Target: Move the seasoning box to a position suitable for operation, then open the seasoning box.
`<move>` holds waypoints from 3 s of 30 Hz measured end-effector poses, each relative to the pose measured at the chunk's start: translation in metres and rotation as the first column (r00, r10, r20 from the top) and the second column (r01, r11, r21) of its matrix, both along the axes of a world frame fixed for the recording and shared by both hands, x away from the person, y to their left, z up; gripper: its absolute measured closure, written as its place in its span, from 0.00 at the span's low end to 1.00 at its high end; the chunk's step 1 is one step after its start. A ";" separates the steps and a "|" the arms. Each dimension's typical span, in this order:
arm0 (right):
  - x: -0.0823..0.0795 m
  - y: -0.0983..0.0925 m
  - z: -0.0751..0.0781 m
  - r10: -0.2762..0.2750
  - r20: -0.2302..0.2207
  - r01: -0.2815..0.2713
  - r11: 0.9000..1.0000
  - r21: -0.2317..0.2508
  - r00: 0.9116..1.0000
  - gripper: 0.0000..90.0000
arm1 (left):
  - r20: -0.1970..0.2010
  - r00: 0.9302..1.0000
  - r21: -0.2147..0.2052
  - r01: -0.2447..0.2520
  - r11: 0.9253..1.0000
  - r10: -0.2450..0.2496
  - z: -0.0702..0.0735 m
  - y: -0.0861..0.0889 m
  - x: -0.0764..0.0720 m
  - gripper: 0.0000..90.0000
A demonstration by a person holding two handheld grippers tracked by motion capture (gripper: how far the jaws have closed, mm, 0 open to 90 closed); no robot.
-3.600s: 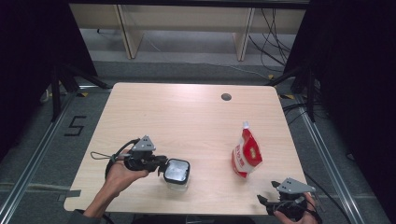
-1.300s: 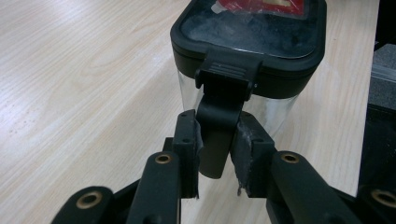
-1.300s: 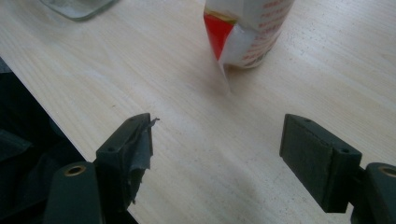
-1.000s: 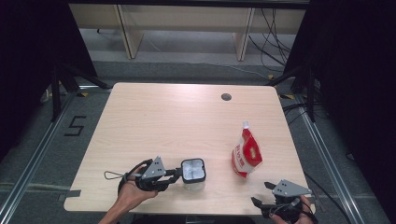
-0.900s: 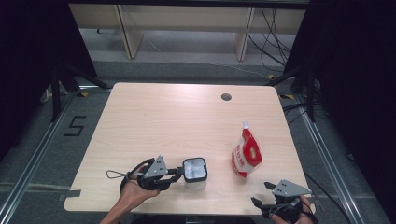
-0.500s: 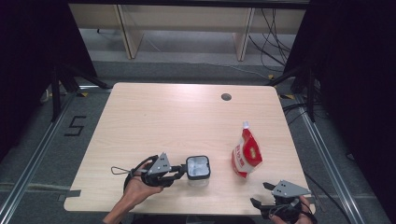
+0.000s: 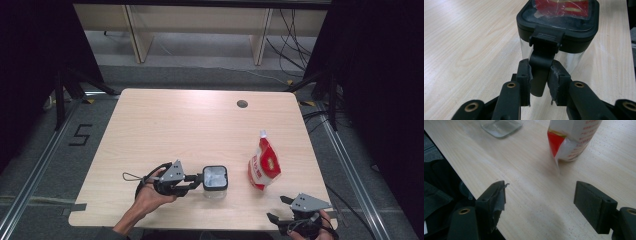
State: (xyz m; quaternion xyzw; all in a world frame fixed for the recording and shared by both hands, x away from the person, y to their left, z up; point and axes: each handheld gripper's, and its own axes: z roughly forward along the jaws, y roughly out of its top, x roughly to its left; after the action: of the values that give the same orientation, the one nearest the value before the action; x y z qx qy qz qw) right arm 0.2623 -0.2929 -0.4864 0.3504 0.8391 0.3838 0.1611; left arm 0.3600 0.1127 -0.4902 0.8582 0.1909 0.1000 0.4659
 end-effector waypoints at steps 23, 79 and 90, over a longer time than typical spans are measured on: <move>-0.006 0.010 0.005 0.045 0.044 -0.046 0.999 0.023 0.998 0.23 | -0.033 0.996 -0.030 -0.088 0.996 0.087 0.021 0.030 -0.009 0.43; 0.004 0.077 0.010 0.224 0.162 -0.225 0.974 -0.011 0.961 0.71 | 0.018 0.995 -0.088 -0.099 0.991 0.101 0.037 -0.006 -0.006 0.99; 0.015 0.093 0.012 0.227 0.199 -0.227 0.974 -0.019 0.953 0.82 | -0.004 0.993 -0.113 -0.121 0.986 0.121 0.035 -0.005 -0.008 0.99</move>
State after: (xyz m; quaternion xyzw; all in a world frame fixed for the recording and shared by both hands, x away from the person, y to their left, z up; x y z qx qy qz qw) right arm 0.2778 -0.1995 -0.4747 0.2117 0.8524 0.4348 0.1986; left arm 0.3524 0.1077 -0.4556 0.8170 0.2475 0.1182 0.5072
